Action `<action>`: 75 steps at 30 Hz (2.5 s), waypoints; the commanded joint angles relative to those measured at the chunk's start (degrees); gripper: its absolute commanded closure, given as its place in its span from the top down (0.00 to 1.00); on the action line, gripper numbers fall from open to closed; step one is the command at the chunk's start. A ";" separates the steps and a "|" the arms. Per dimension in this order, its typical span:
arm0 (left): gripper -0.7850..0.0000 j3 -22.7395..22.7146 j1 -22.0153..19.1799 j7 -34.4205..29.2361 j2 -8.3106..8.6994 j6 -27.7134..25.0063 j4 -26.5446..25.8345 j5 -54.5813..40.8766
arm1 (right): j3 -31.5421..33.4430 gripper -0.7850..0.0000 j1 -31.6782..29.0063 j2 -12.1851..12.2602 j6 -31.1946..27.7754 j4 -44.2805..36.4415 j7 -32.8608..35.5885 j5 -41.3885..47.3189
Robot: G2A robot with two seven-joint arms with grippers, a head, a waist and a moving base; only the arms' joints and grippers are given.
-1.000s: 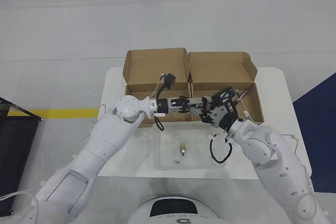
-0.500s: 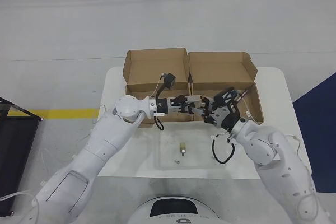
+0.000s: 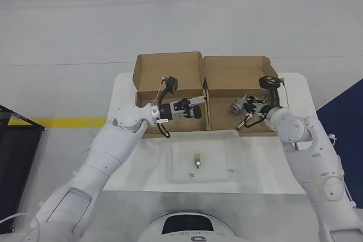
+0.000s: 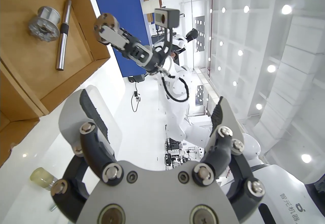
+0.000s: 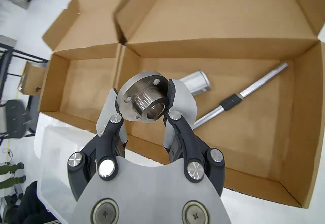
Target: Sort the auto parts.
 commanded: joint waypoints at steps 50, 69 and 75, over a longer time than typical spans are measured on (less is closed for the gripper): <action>1.00 -7.01 5.40 -12.53 4.19 -0.96 -13.78 14.31 | 16.04 1.00 -16.48 1.16 -20.49 -12.49 -6.94 17.42; 0.96 20.40 0.50 -11.77 0.14 23.52 -16.18 51.84 | 16.04 1.00 -16.48 1.16 -20.49 -12.49 -6.94 17.42; 0.95 25.14 -1.30 -9.96 -1.86 29.34 -13.45 56.56 | 16.04 1.00 -16.48 1.16 -20.49 -12.49 -6.94 17.42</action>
